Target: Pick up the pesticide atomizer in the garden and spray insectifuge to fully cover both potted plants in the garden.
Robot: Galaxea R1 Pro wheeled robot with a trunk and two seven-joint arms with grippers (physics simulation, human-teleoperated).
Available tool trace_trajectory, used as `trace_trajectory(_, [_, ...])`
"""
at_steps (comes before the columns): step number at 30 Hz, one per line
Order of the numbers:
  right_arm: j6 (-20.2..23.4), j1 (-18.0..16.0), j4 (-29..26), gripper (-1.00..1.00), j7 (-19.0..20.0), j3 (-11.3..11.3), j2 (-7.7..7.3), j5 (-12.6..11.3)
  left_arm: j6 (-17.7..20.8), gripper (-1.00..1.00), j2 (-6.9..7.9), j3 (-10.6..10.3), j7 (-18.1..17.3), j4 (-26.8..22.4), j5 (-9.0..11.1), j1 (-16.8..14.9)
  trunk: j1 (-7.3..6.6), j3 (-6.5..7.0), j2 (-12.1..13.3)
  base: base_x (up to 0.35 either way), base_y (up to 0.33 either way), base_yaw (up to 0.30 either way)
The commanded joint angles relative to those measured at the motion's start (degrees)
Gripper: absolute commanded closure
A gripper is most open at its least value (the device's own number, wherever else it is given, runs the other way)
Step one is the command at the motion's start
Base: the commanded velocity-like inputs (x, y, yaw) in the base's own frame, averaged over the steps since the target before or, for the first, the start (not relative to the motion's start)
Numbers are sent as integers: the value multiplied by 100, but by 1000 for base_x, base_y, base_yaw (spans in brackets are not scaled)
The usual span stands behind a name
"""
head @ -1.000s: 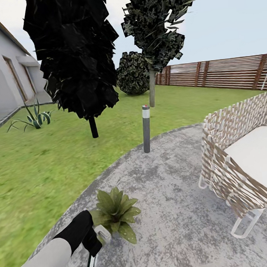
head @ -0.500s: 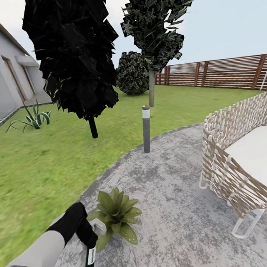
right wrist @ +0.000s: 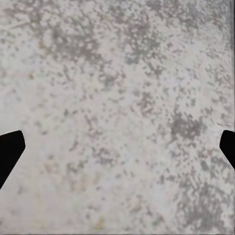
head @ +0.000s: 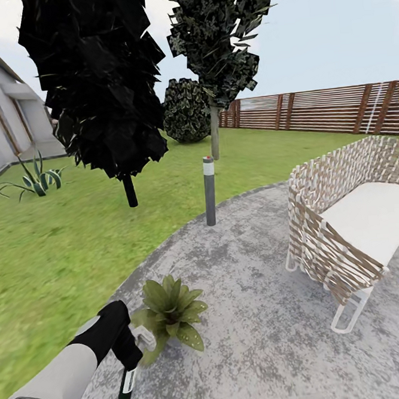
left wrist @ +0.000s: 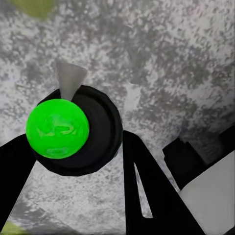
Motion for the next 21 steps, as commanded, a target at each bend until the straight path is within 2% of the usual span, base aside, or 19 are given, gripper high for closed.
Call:
trace_trajectory(1, [-13, -6, 9, -100, -33, 38, 1, -11, 38, 100, 5, -23, -45, -14, -36, 1, -4, -5, -2, -226, 261, -287])
trace_trajectory(11, [-13, -6, 8, -100, -33, 38, 1, -11, 68, 100, -1, -14, -53, -14, -25, 1, -4, -5, -2, -34, 321, -272])
trace_trajectory(15, [-13, -6, 10, -100, -33, 41, 1, -11, 427, 100, -23, -14, -53, -14, -20, 6, -4, -5, -2, 118, 327, -37])
trace_trajectory(19, [-13, -6, 10, -100, -33, 38, 1, -11, 494, 100, -66, -21, -52, -19, -13, 2, -4, -5, -2, 52, 105, -96])
trace_trajectory(21, [-13, -6, 10, -100, -33, 38, 1, -11, 496, 100, -166, -25, -58, -22, -15, 1, -4, -5, -2, 8, 16, -239])
